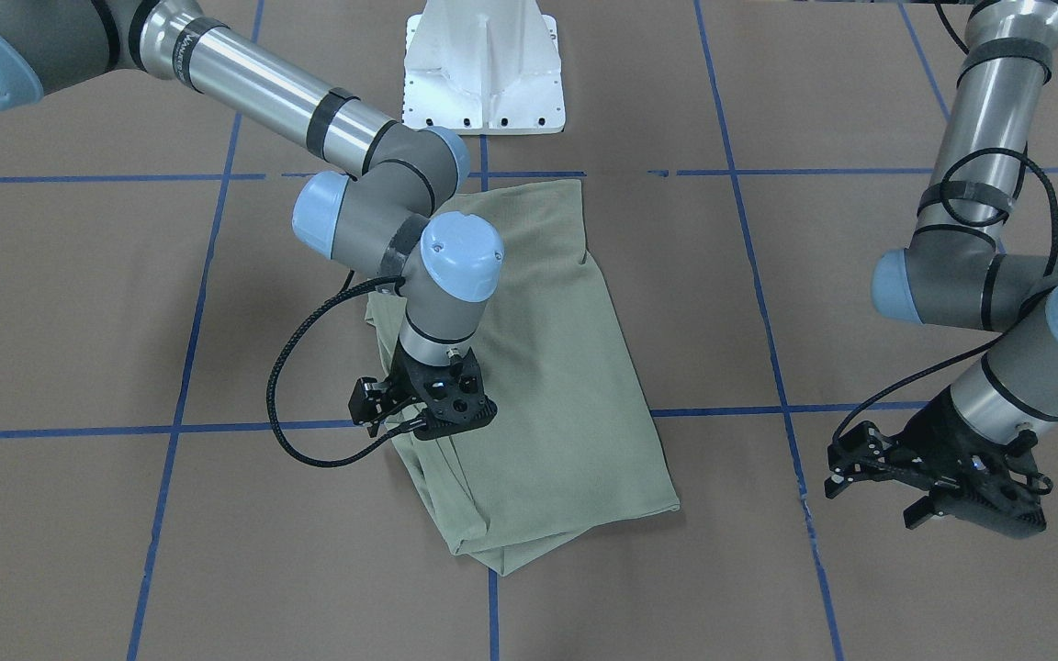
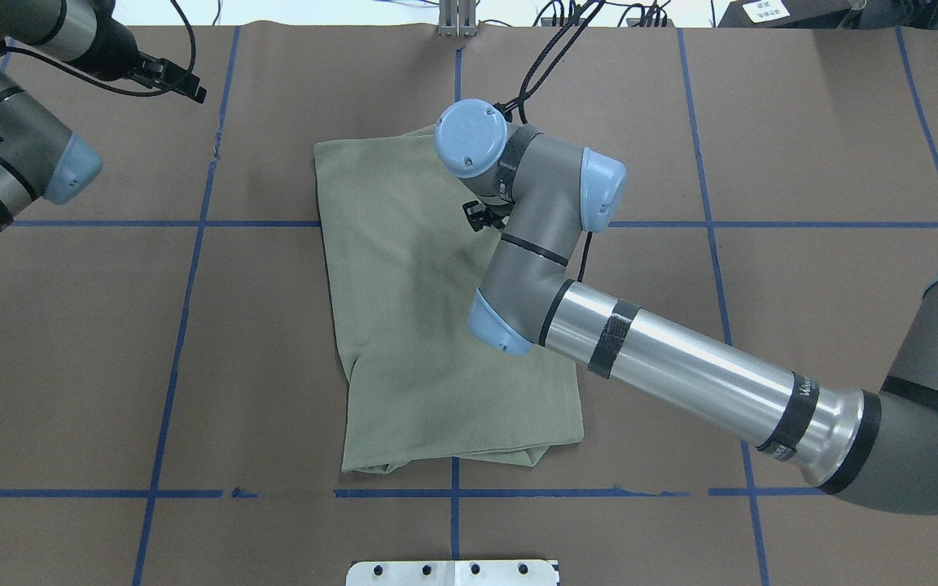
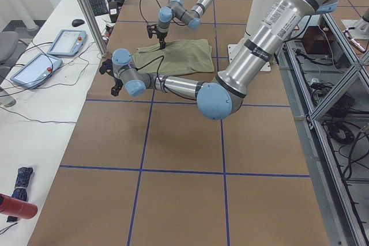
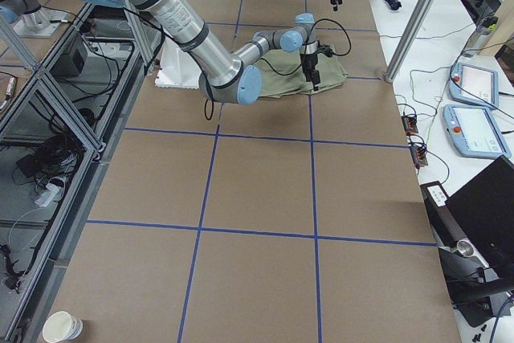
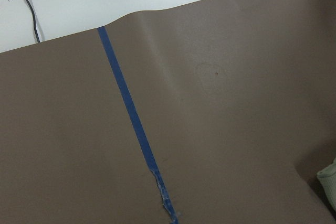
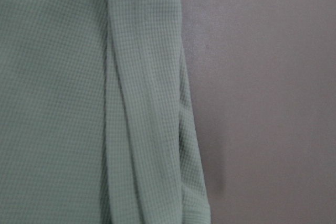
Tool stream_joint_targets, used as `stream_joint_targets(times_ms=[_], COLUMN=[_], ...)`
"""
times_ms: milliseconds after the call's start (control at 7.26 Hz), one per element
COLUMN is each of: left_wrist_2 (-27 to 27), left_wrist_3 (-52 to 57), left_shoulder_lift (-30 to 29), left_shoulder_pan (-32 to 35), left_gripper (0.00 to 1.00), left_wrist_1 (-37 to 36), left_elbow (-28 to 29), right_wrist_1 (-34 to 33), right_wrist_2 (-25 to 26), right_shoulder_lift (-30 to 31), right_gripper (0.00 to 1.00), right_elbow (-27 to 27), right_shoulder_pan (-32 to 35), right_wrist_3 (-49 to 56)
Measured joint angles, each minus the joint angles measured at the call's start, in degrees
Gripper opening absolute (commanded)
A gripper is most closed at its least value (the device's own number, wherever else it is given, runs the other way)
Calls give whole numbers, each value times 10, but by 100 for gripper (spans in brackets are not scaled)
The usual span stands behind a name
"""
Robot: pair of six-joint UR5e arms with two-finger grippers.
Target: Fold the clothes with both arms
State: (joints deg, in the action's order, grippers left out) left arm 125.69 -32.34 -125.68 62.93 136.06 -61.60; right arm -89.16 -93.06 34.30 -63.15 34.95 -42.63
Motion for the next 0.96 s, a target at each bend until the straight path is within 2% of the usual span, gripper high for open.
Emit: stream_joint_targets(times_ms=[551, 964], left_wrist_2=[0, 5], left_wrist_3=[0, -11], left_shoulder_lift=[0, -3], left_shoulder_pan=[0, 0], left_gripper=[100, 100], left_wrist_1=[0, 0], left_elbow=[-2, -3], right_wrist_1=[-30, -12], right_wrist_2=[5, 2], right_shoulder_lift=[23, 55], right_gripper=[100, 100], right_elbow=[2, 1], right_shoulder_pan=[48, 78], right_wrist_3=[55, 59])
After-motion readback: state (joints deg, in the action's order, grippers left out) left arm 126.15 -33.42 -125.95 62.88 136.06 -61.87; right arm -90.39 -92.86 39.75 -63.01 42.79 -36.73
